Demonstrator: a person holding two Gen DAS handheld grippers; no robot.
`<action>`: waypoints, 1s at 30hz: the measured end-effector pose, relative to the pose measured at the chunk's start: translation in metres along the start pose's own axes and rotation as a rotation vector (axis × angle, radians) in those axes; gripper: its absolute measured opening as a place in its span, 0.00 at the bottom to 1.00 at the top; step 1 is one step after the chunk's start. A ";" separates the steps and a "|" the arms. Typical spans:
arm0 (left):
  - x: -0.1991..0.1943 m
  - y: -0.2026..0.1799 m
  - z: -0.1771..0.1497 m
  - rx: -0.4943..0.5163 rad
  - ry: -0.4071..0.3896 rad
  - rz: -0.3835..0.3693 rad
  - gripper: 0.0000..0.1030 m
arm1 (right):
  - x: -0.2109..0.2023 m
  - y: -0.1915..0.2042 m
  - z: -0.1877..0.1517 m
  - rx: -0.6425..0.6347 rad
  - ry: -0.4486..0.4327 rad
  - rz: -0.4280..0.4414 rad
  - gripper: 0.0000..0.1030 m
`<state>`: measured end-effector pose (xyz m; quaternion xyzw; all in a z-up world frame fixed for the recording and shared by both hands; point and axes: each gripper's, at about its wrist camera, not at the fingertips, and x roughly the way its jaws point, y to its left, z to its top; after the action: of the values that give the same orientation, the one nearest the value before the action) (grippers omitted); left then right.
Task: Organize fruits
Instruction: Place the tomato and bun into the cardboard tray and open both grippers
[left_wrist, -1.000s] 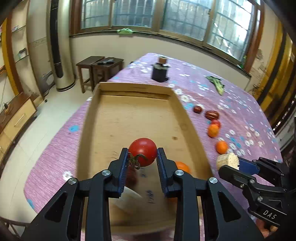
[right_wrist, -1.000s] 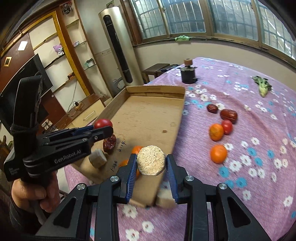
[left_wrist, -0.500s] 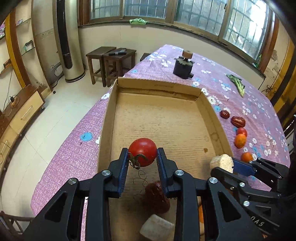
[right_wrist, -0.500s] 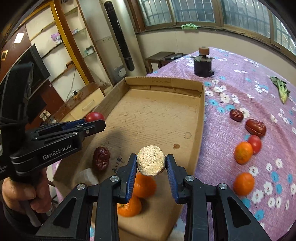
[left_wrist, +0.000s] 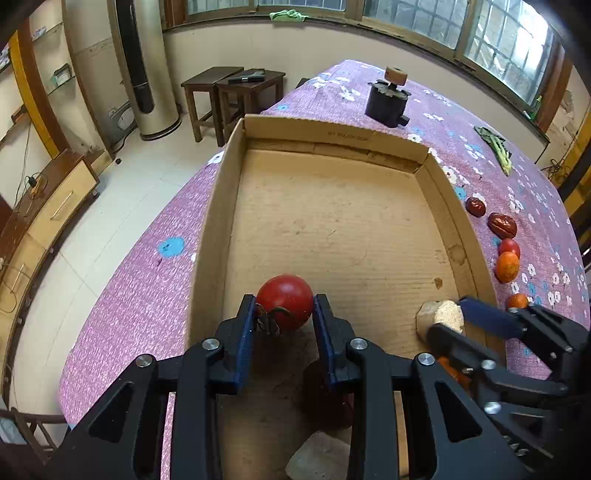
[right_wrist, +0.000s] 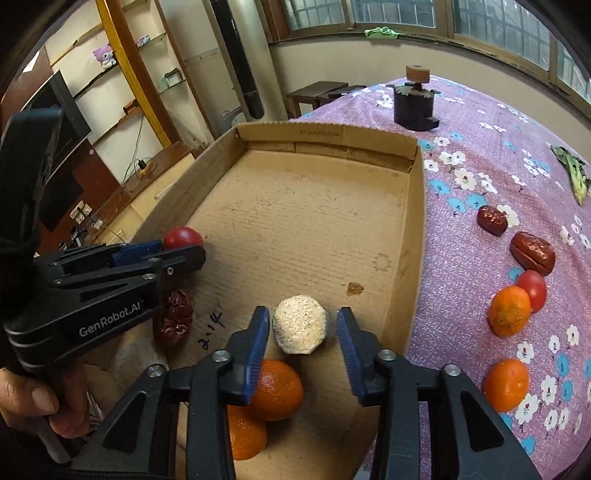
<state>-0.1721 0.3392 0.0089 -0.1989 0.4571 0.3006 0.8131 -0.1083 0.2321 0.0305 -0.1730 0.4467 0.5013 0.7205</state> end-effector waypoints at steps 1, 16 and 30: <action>0.000 0.001 -0.001 -0.008 0.005 -0.001 0.27 | -0.005 -0.001 -0.001 0.006 -0.009 0.000 0.42; -0.041 0.000 -0.017 -0.039 -0.091 -0.041 0.54 | -0.070 -0.042 -0.057 0.080 -0.129 -0.240 0.47; -0.082 -0.028 -0.027 0.015 -0.156 -0.102 0.56 | -0.072 -0.004 -0.063 0.008 -0.130 -0.089 0.38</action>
<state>-0.2034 0.2768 0.0675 -0.1917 0.3837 0.2700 0.8620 -0.1414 0.1458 0.0541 -0.1571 0.3927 0.4772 0.7703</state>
